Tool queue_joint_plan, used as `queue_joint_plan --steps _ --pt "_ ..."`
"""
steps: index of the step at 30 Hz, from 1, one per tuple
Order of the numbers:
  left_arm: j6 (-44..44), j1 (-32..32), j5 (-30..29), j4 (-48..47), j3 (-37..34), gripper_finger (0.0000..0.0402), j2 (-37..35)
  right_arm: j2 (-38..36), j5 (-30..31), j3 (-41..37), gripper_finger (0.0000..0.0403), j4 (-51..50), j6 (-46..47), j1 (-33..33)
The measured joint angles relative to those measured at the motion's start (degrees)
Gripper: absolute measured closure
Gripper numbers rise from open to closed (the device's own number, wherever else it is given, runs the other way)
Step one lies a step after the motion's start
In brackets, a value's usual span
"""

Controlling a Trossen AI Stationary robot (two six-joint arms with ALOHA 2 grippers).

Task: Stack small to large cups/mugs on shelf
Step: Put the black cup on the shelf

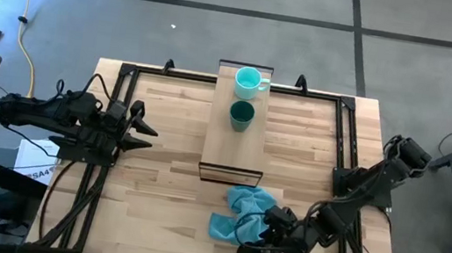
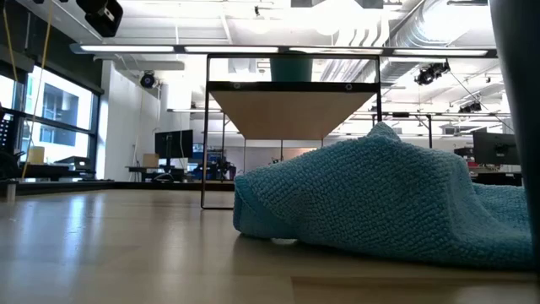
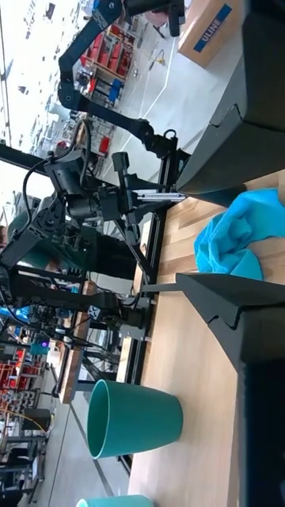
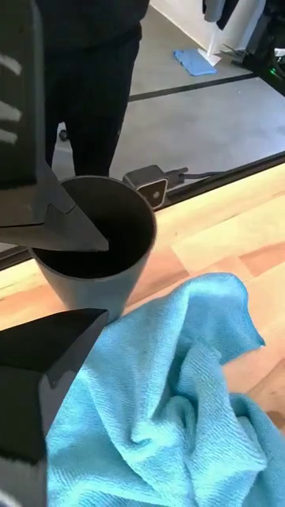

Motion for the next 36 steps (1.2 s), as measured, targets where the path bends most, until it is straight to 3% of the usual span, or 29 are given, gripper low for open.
queue_joint_plan --steps 4,10,24,29,36 --pt "0.4 0.0 0.0 -0.1 0.0 0.0238 0.0 0.3 -0.4 0.0 0.0283 0.0 -1.4 -0.7" --pt "0.4 0.0 -0.2 -0.9 0.0 0.0238 0.0 3.5 -7.2 -0.1 0.0283 2.3 -2.0 -1.8" --pt "-0.1 0.0 -0.2 -1.8 0.0 0.0238 0.0 5.0 -7.2 -0.1 0.0286 3.5 -1.0 -2.5" --pt "-0.1 0.0 -0.2 -1.8 0.0 0.0238 0.0 5.1 -7.6 -0.1 0.0318 3.5 -0.8 -2.8" --pt "-0.1 0.0 -0.2 -1.8 0.0 0.0238 0.0 5.1 -7.8 -0.1 0.0394 4.7 0.5 -2.9"
